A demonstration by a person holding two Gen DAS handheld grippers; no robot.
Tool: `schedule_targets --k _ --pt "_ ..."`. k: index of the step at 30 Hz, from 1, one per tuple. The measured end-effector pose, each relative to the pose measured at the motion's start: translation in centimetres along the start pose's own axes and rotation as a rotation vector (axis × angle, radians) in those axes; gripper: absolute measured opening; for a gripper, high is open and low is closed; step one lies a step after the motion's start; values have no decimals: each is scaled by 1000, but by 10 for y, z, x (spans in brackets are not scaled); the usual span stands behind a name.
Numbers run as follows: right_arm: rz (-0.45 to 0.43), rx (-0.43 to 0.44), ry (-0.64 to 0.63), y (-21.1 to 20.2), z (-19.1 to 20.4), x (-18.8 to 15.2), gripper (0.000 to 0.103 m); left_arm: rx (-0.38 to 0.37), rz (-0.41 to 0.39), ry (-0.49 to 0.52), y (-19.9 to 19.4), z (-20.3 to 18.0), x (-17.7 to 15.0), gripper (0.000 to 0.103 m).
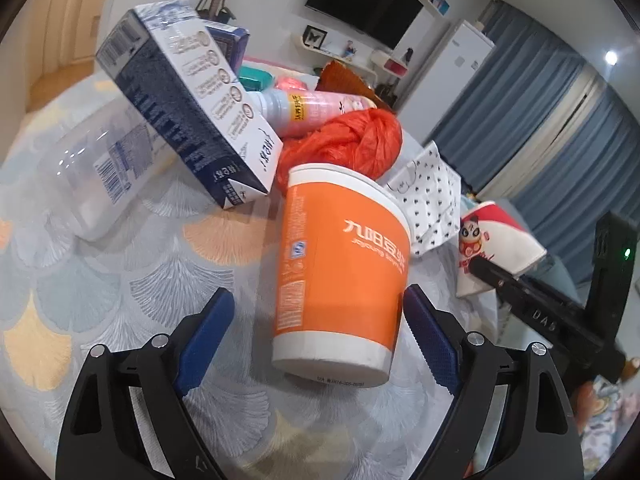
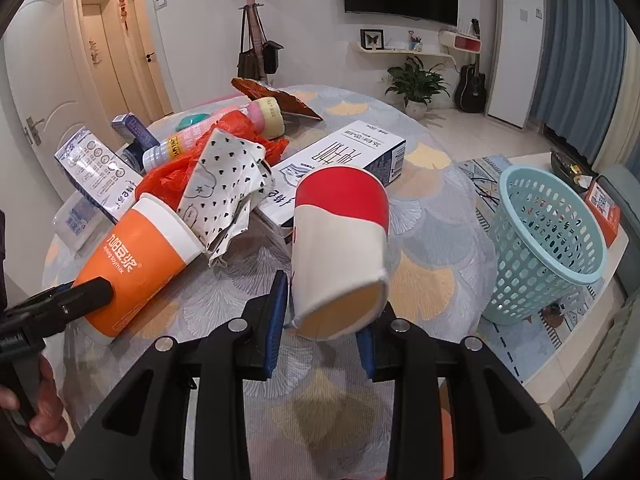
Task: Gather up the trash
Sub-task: 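Grasp the orange paper cup with the left gripper and lift it, then carry both cups over the blue wastebasket and open both grippers to drop them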
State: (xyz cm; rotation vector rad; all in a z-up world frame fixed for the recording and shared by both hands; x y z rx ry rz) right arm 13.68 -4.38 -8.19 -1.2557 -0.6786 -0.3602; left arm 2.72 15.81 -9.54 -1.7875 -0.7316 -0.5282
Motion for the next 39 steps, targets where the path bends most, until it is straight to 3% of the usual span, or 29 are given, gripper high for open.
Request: schedule_targets --k 4,7,14,24,33,39 --pt "11 13 11 4 -1 1 29 -1 4 7 3 -7 1 83" --pt "16 18 17 5 -2 0 30 -1 12 14 5 -14 -1 66" --pt "-28 32 -1 -11 -3 -1 24 16 -67 47 -13 -31 -2 65" --pt "-109 64 23 -43 -10 10 24 -3 -176 79 -41 -58 19 65" --pt "-165 18 141 -56 -65 31 24 -56 -186 181 -21 -104 51 66" --pt "-190 -70 242 -53 -129 46 24 -123 -155 240 16 -143 80 66"
Point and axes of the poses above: each gripper's, at about its wrist camera, not at the fingertips, and y roughly the way its jaws point, z to its left, x to its top, the point moved 2 cm from there along y, roughly the way its jaws point, and after that the axes turned 8 degrees about y, right-handed, at the moved point
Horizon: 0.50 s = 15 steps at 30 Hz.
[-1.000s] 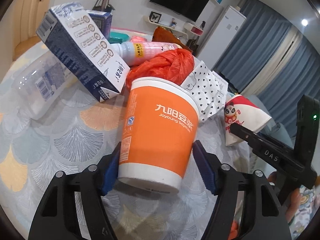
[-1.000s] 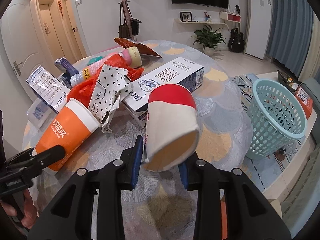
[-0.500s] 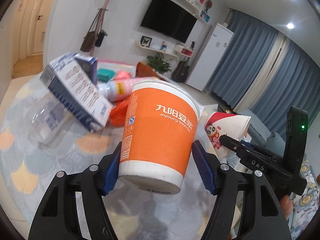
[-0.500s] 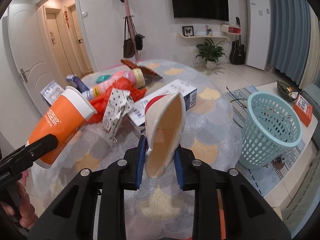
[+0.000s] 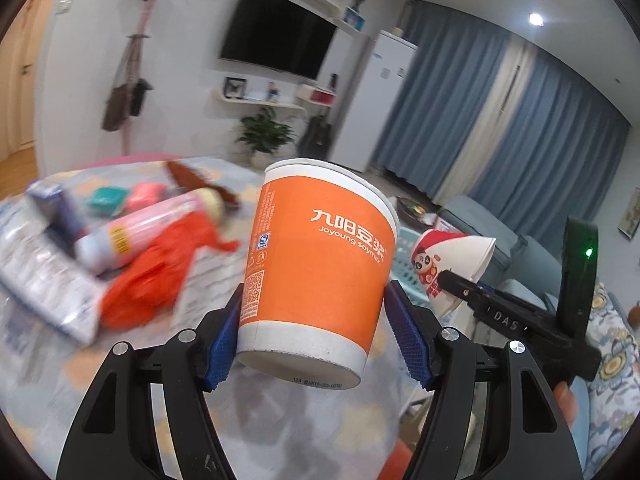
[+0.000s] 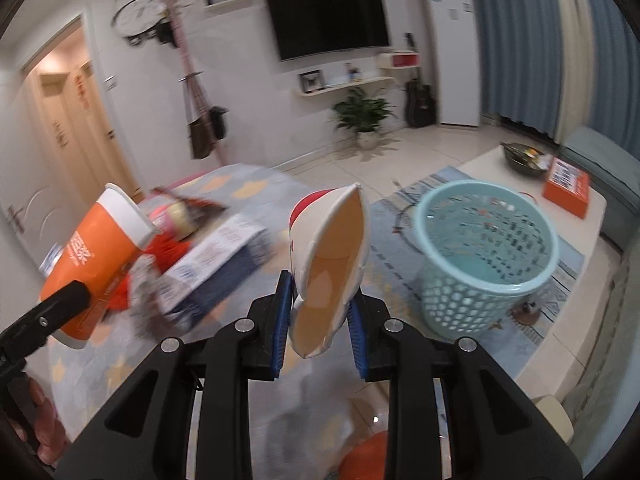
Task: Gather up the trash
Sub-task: 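Carry both cups over the blue wastebasket and open both grippers to drop them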
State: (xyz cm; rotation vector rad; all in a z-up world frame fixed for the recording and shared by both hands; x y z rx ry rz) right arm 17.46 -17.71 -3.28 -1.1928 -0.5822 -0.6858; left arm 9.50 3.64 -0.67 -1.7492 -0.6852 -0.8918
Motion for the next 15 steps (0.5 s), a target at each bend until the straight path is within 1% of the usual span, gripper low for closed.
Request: schedule_targets --k 3,7,12,15 --pt "-19 -68 35 8 -32 12 24 -36 15 32 26 -17 16 66" --pt "-22 -152 87 25 -76 28 24 -81 50 77 68 -43 34 66" --pt "10 -230 172 50 -127 41 24 -134 113 124 131 -78 54 66" --pt "46 -269 233 66 -161 45 24 -169 161 137 170 -96 60 66"
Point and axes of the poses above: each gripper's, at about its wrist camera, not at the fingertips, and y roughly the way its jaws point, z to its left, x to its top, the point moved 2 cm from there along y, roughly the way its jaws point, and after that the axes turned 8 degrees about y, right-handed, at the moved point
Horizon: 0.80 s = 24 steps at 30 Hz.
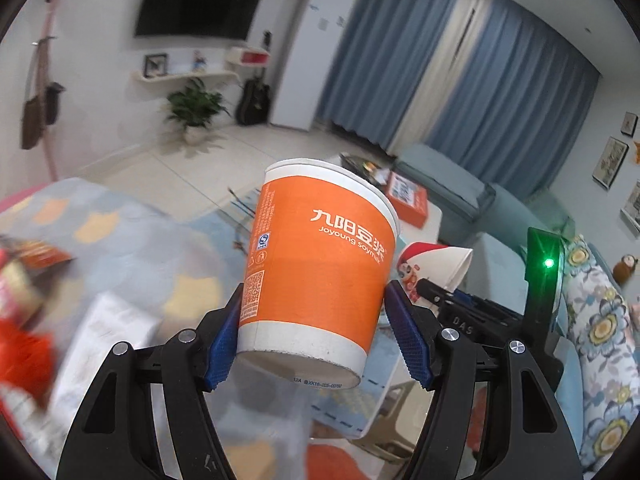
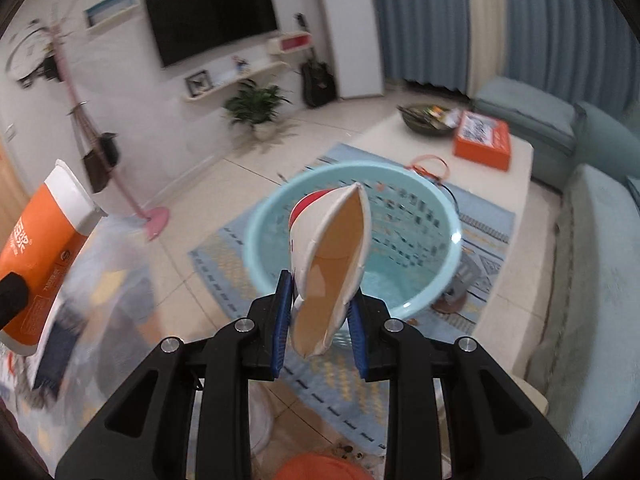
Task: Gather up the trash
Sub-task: 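Carry both cups over the blue wastebasket and open both grippers to drop them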
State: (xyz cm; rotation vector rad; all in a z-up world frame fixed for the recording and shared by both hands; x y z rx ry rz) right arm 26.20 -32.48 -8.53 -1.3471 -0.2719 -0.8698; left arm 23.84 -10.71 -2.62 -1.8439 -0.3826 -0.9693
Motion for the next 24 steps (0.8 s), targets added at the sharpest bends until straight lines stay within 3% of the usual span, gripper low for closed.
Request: schedule_targets --k 8,14,19,20,23,24 --pt "60 -75 70 43 -35 21 24 -26 129 30 97 -14 27 66" --pt "91 -118 67 63 -44 31 24 -50 189 6 145 -14 33 66" --pt "120 -130 89 74 -53 38 25 -68 205 8 155 -23 33 73" --pt "124 -122 97 73 -56 38 27 -69 199 8 152 -24 33 76" --pt "105 -125 88 65 -55 40 53 -87 164 -12 134 -20 35 80" --pt "92 -113 85 62 -54 41 56 -92 155 -17 134 -22 39 80"
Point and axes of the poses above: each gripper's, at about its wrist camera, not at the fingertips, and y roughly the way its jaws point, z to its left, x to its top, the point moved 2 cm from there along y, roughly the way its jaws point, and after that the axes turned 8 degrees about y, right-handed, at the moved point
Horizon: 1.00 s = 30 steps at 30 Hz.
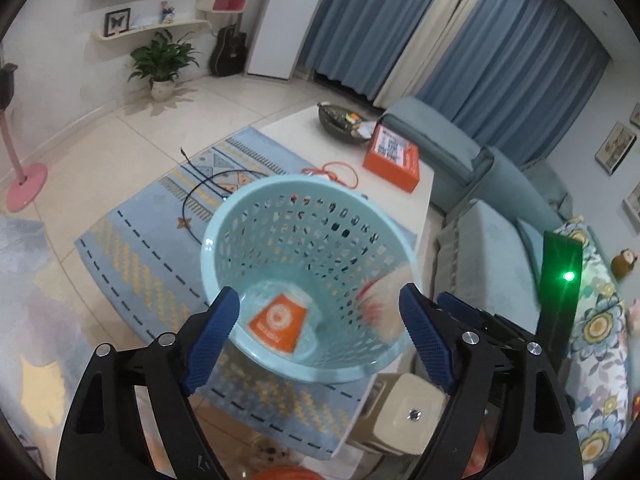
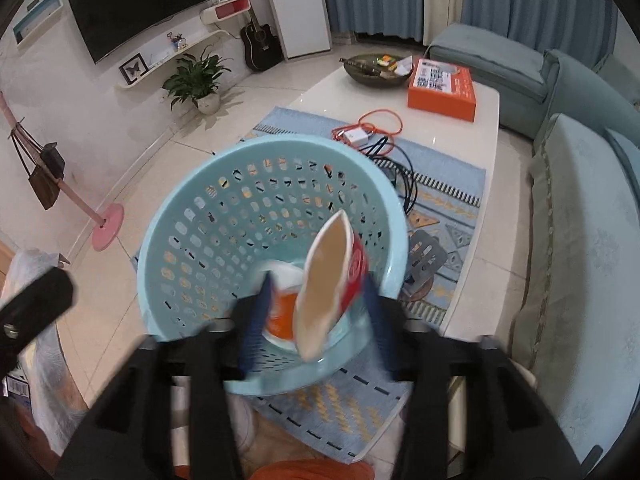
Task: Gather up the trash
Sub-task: 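Carry both cups over the blue wastebasket and open both grippers to drop them, then grasp the white carton with the left gripper while the right gripper grasps the snack bag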
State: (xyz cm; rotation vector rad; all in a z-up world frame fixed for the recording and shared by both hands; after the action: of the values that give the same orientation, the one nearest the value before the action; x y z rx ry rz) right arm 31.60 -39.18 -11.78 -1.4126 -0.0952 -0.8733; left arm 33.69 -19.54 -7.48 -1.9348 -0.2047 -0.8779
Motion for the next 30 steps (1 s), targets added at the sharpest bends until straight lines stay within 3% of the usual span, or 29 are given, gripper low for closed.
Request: schedule_targets --k 6,10,14,17,21,27,30 --pt "-37 65 -35 -5 32 13 56 -19 -76 -15 -30 9 4 82" --pt "-80 161 -120 -11 77 30 56 36 -140 -55 -65 29 9 82" --pt "-92 272 -257 -31 139 40 56 184 -172 -53 -116 49 10 82" --pt "-67 361 -346 -56 187 41 56 300 -186 -114 -165 74 6 82" --pt "-8 467 -519 -93 265 31 61 485 -193 -296 -240 113 -11 82" --pt "99 557 -778 -136 360 -14 61 729 -209 -707 -344 159 -78 82" --pt "138 565 -860 -144 388 -37 61 782 -202 -859 -379 178 -110 82"
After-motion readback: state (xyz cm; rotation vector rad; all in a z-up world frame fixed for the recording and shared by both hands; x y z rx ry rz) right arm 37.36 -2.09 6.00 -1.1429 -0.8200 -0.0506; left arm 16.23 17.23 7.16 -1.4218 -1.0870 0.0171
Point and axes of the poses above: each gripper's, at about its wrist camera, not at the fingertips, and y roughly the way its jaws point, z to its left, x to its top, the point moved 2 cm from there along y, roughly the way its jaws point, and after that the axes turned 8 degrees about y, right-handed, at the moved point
